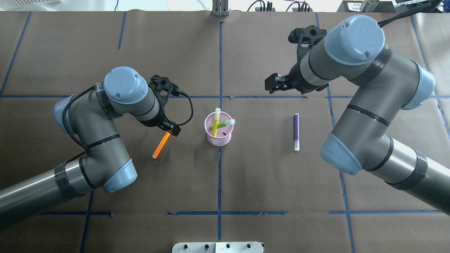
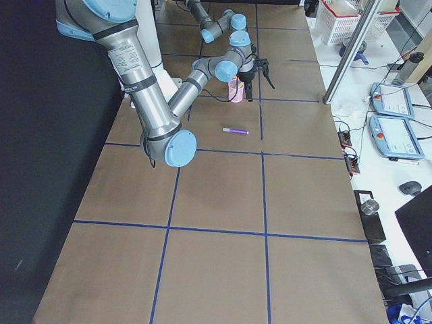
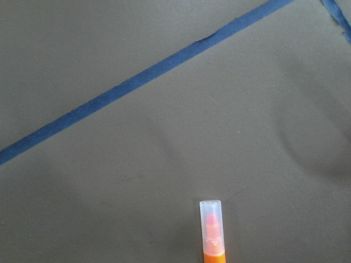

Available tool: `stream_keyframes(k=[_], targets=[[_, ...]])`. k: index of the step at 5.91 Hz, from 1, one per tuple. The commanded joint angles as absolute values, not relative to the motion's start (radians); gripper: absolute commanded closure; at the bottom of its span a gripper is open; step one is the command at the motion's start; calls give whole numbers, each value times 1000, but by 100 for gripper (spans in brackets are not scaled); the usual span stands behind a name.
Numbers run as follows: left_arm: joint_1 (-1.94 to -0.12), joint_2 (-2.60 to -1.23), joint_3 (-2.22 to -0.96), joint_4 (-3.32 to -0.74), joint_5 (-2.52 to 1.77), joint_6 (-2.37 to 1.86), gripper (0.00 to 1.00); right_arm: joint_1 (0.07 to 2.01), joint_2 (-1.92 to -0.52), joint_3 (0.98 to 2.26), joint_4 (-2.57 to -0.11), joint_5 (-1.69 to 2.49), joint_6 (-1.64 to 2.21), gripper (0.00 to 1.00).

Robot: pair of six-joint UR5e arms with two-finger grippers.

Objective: Collect pens into pen holder
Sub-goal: 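Raise the right gripper toward the purple marker while the left gripper descends, then close the left gripper on the orange highlighter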

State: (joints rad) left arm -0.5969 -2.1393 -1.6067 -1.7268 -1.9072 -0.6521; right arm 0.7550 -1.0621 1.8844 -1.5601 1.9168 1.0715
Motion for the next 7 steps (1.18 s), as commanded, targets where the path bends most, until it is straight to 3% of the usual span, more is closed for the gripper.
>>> stream_keyframes(k=[1, 7], targets=[[-584, -2154, -1574, -1732, -1907, -702, 0, 807, -1068, 1884, -1658, 1951, 1062, 0], [-581, -2166, -1554, -1736, -1908, -704, 1, 813, -1066, 1898, -1652, 1982, 1058, 0]])
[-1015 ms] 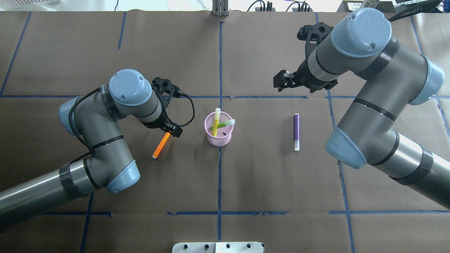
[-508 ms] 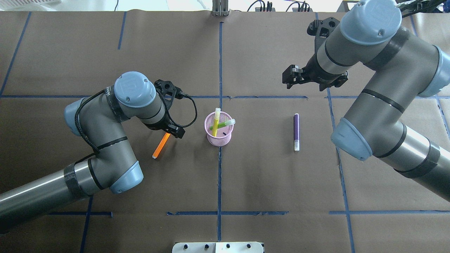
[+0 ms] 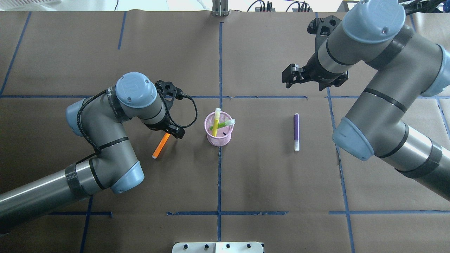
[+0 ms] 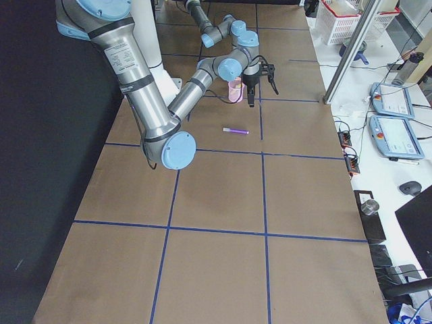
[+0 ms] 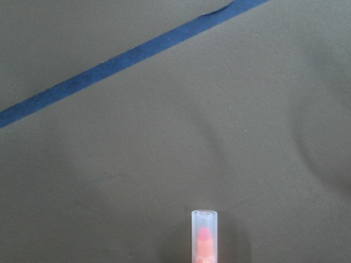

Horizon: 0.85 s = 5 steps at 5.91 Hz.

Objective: Collect pens into pen holder
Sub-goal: 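Close the left gripper on the orange highlighter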

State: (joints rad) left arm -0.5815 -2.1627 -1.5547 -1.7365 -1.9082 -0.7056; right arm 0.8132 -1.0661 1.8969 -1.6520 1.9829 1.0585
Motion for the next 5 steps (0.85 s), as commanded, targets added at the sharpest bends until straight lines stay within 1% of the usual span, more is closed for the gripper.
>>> stream_keyframes(k=[1, 2, 3, 4, 5], targets=[[-581, -2169, -1554, -1736, -1908, -698, 10, 815, -1068, 1898, -1652, 1982, 1058, 0], [-581, -2171, -1554, -1736, -1910, -698, 20, 815, -1068, 1898, -1651, 1982, 1058, 0], [-575, -2169, -1554, -1736, -1908, -698, 27, 815, -1068, 1898, -1651, 1982, 1058, 0], [-572, -2169, -1551, -1736, -1908, -696, 29, 815, -1069, 1896, -1651, 1982, 1058, 0], [-566, -2169, -1543, -1736, -1908, -696, 29, 815, -1069, 1896, -1651, 1983, 1058, 0]])
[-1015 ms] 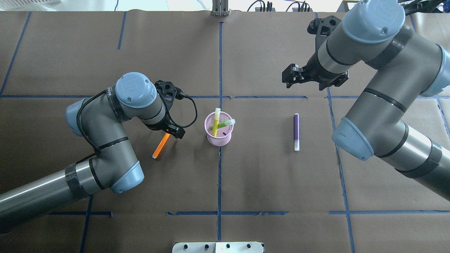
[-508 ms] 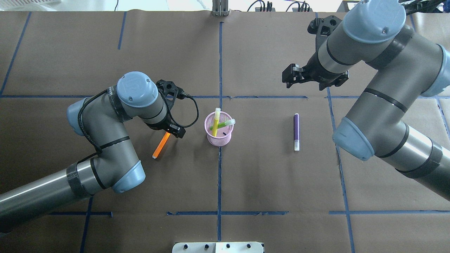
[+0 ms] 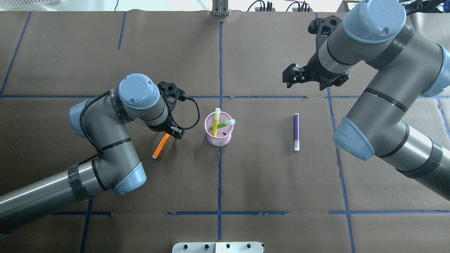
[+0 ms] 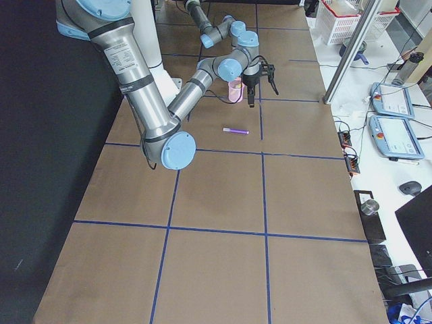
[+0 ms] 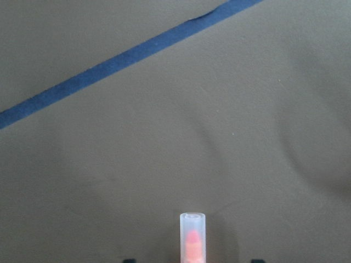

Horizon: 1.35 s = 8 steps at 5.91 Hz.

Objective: Collect pens into pen holder
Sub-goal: 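Close the left gripper on the orange highlighter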

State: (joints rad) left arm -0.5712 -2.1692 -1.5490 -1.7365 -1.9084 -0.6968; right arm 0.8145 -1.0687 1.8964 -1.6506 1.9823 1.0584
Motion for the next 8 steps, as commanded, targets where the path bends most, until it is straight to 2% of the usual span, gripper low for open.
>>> stream_keyframes(k=[1, 2, 3, 4, 5, 8], targets=[[-566, -2169, -1543, -1736, -1908, -695, 29, 815, -1069, 1898, -1651, 1983, 1058, 0], [-566, -2168, -1543, -1738, -1908, -693, 33, 815, -1069, 1898, -1651, 1983, 1058, 0], [-566, -2169, -1543, -1738, -1908, -696, 51, 815, -1069, 1899, -1651, 1983, 1058, 0], [-566, -2169, -1545, -1738, -1908, -706, 82, 816, -1069, 1899, -1651, 1983, 1058, 0], [-565, -2168, -1549, -1755, -1908, -709, 99, 816, -1069, 1899, -1651, 1983, 1058, 0], [-586, -2161, -1619, -1759, -1907, -712, 100, 821, -1069, 1898, -1651, 1985, 1057, 0]])
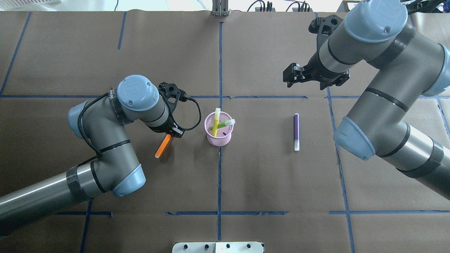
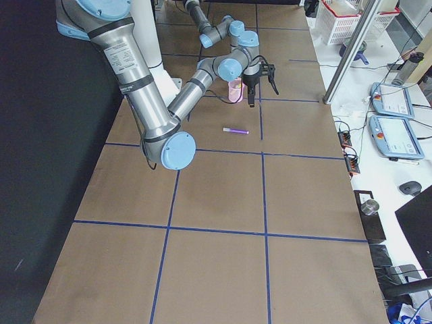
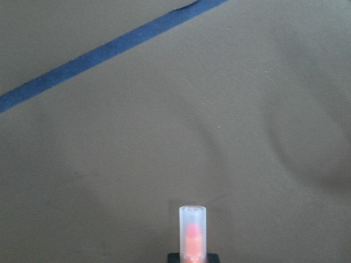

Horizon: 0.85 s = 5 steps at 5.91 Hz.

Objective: Collect pens into pen holder
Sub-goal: 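Lift the orange highlighter with the left gripper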

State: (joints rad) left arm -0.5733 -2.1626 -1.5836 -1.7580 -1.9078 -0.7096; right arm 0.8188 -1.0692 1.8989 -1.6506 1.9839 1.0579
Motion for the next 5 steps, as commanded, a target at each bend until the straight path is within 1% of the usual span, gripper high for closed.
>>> stream_keyframes(k=[1, 3, 5], targets=[[-632, -2161, -1659, -1790, -1896, -735, 100, 825, -1072, 1898, -1654, 2002, 1037, 0], [-652, -2155, -1678, -2022, -1676, -739, 100, 836, -1094, 1898, -1651, 2054, 1035, 0], [-647, -2081, -1663, -2487, -1606, -729, 100, 834, -1112, 1898, -1646, 2054, 1035, 0]])
